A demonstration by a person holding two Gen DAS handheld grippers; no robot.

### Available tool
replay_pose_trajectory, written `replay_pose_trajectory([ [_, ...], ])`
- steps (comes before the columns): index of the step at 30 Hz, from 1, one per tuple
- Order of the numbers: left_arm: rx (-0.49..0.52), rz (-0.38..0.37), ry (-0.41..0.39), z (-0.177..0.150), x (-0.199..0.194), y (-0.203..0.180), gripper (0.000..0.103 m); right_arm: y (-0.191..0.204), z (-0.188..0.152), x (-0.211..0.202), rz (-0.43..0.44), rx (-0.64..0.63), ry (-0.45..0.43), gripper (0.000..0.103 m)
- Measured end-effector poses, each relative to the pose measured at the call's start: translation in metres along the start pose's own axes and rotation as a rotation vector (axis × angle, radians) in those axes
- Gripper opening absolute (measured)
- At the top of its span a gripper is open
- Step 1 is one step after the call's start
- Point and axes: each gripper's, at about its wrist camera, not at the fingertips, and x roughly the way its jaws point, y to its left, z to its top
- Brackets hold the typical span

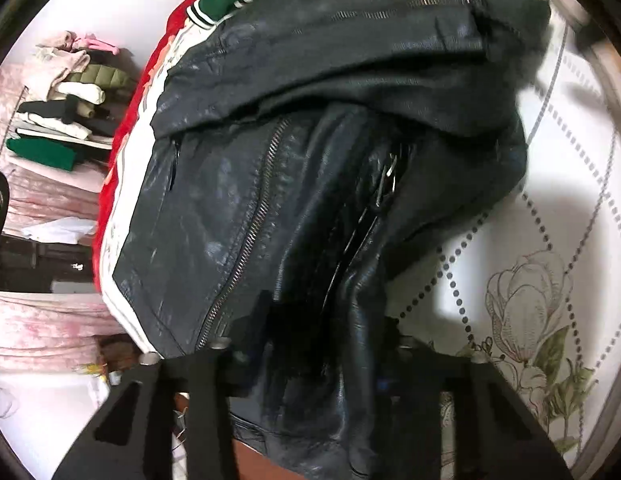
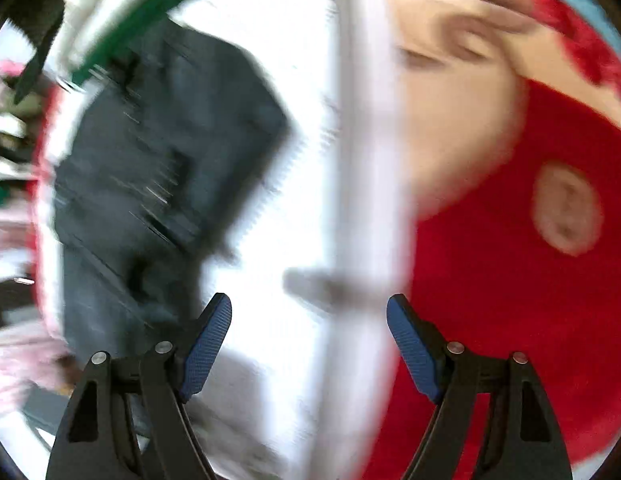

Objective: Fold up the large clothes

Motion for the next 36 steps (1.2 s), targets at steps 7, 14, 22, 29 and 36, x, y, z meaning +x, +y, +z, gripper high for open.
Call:
replay_pose_trajectory([
  [7,-0.024,-0.123,-0.065,-0.003,-0.018,0.036,0.015,0.043,0.018,0.061,0.417,0.129,0.091,0.086],
  [14,0.034,-0.234,-0.124,-0.002,-0.035,0.068,0.012,0.057,0.029,0.043,0.487,0.307,0.053,0.02],
  [22,-0.032,-0.46,-0.126,0.009,-0.055,0.161,0.014,0.166,0.039,-0.063,0.299,0.148,-0.004,0.017],
  [29,-0.284,-0.583,-0.031,0.026,0.005,0.275,0.025,0.322,0.078,-0.04,0.083,-0.041,0.06,0.017],
  [36,-0.534,-0.574,0.069,0.026,0.107,0.352,0.036,0.43,0.102,0.06,-0.058,-0.15,0.172,0.038],
])
